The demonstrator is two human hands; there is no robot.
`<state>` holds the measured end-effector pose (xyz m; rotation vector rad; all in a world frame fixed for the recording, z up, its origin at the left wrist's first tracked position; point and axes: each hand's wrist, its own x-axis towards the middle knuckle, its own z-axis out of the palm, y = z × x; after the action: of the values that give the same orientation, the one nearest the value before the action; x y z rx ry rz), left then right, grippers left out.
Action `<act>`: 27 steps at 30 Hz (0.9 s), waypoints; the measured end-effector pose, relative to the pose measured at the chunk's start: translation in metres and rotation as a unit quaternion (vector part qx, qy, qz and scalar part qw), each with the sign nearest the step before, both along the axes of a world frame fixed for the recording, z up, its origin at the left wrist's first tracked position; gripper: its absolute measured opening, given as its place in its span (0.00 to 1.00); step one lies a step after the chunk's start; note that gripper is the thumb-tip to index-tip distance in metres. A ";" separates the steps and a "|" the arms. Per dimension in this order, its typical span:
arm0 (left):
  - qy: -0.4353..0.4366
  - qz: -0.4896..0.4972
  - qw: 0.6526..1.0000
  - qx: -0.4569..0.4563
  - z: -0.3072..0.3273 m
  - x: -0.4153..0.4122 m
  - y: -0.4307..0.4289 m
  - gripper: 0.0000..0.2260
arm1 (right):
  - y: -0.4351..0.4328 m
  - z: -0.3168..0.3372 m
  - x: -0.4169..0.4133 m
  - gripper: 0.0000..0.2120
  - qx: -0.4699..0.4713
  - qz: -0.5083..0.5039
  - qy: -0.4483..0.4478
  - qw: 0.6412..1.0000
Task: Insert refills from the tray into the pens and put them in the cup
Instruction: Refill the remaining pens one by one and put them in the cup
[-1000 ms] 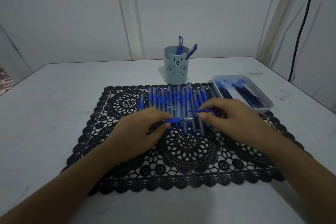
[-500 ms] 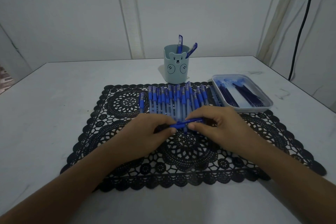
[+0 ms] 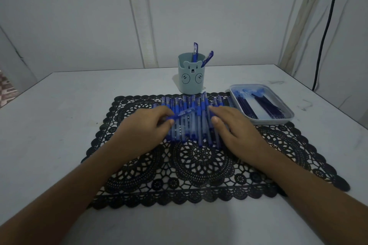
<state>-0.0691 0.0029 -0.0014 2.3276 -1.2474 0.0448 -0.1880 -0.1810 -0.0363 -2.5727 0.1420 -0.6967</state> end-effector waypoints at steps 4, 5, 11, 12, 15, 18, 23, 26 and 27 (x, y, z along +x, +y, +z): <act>0.055 0.068 0.989 -0.119 0.027 0.012 -0.016 0.04 | 0.000 -0.008 0.002 0.24 -0.085 -0.010 0.114 0.990; 0.051 0.078 0.985 -0.148 0.037 0.017 -0.023 0.05 | 0.000 -0.009 0.003 0.24 -0.087 -0.013 0.118 0.989; 0.128 0.084 0.932 -0.327 0.105 0.060 -0.086 0.03 | -0.001 -0.010 0.003 0.23 -0.097 -0.013 0.108 0.989; 0.129 0.087 0.927 -0.342 0.111 0.067 -0.097 0.03 | -0.002 -0.010 0.003 0.24 -0.094 -0.013 0.109 0.989; 0.103 0.100 0.922 -0.360 0.117 0.087 -0.123 0.05 | -0.003 -0.010 0.004 0.24 -0.084 -0.013 0.107 0.991; 0.080 0.130 0.938 -0.311 0.106 0.101 -0.141 0.07 | -0.004 -0.012 0.005 0.24 -0.091 -0.008 0.095 0.991; 0.097 0.151 0.967 -0.179 0.069 0.110 -0.152 0.07 | -0.005 -0.014 0.006 0.24 -0.097 -0.006 0.097 0.991; 0.114 0.139 0.971 -0.156 0.059 0.110 -0.150 0.06 | -0.006 -0.014 0.005 0.24 -0.103 -0.003 0.092 0.990; 0.117 0.127 0.973 -0.155 0.057 0.111 -0.149 0.06 | -0.006 -0.013 0.005 0.24 -0.104 -0.002 0.091 0.990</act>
<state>0.0421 -0.1462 0.0555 2.1304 -0.7624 0.0457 -0.1832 -0.1868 -0.0496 -2.8346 0.1400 -0.4997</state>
